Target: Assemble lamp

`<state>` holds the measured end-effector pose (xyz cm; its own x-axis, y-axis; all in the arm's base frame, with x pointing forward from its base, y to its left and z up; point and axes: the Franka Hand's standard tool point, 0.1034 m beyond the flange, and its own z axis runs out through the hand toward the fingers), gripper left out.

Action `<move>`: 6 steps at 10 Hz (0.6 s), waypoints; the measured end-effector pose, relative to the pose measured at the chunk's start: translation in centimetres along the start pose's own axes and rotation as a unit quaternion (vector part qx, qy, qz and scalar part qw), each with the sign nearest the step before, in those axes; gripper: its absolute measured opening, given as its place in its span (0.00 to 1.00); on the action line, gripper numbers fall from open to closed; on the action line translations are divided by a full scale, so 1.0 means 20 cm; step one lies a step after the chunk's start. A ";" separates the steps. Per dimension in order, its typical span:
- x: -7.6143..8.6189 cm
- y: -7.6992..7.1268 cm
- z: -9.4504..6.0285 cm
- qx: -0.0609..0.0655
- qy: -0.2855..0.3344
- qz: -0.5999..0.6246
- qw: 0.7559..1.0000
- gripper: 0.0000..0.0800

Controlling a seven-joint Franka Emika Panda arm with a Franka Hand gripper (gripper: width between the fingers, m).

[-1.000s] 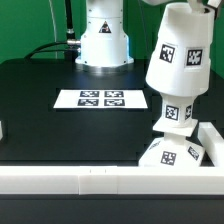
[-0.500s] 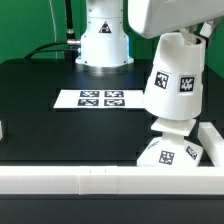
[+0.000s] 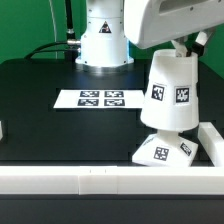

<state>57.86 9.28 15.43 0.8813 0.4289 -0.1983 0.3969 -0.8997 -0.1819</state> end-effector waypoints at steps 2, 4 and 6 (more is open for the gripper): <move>-0.02 -0.01 -0.02 0.001 -0.004 0.000 1.000 0.53; -0.09 -0.04 -0.07 -0.002 -0.034 0.008 0.999 0.76; -0.11 -0.08 -0.13 -0.023 -0.060 0.015 0.998 0.84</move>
Offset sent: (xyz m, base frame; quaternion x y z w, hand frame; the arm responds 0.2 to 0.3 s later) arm -0.0234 -0.0121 0.0272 -0.0378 -0.0945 0.0260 0.9945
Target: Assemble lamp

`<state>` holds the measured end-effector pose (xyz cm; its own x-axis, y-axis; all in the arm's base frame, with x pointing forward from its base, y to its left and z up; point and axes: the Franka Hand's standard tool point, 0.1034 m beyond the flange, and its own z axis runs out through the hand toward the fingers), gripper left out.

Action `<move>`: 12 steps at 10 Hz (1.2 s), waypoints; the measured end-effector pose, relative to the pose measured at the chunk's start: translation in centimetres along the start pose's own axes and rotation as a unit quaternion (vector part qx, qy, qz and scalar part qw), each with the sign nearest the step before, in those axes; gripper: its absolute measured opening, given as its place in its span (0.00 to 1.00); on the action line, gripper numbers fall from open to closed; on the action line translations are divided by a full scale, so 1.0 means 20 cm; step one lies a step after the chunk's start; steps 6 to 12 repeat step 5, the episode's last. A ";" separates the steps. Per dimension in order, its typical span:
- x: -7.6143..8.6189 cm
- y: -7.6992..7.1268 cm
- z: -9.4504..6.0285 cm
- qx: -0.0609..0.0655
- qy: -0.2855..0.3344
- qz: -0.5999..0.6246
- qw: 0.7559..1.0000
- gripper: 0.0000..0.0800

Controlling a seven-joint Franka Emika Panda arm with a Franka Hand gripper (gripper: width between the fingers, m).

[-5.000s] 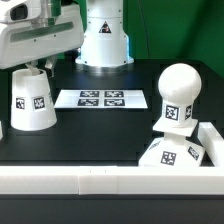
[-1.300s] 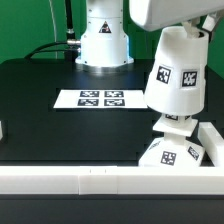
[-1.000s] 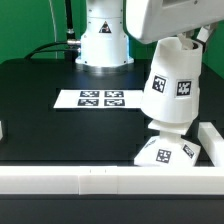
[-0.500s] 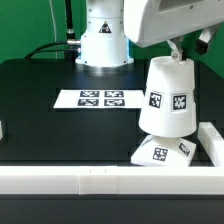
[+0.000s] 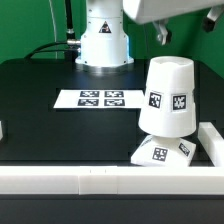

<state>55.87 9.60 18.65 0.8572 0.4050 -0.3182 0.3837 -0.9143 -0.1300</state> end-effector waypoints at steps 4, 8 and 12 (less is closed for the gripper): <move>0.00 0.01 0.01 0.002 -0.001 0.001 1.000 0.87; 0.00 0.01 0.01 0.002 -0.002 0.001 1.000 0.87; 0.00 0.01 0.01 0.002 -0.002 0.001 1.000 0.87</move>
Offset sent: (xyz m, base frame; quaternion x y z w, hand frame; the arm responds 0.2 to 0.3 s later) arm 0.0000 0.0000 0.0000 0.0000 0.0000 0.0000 1.0000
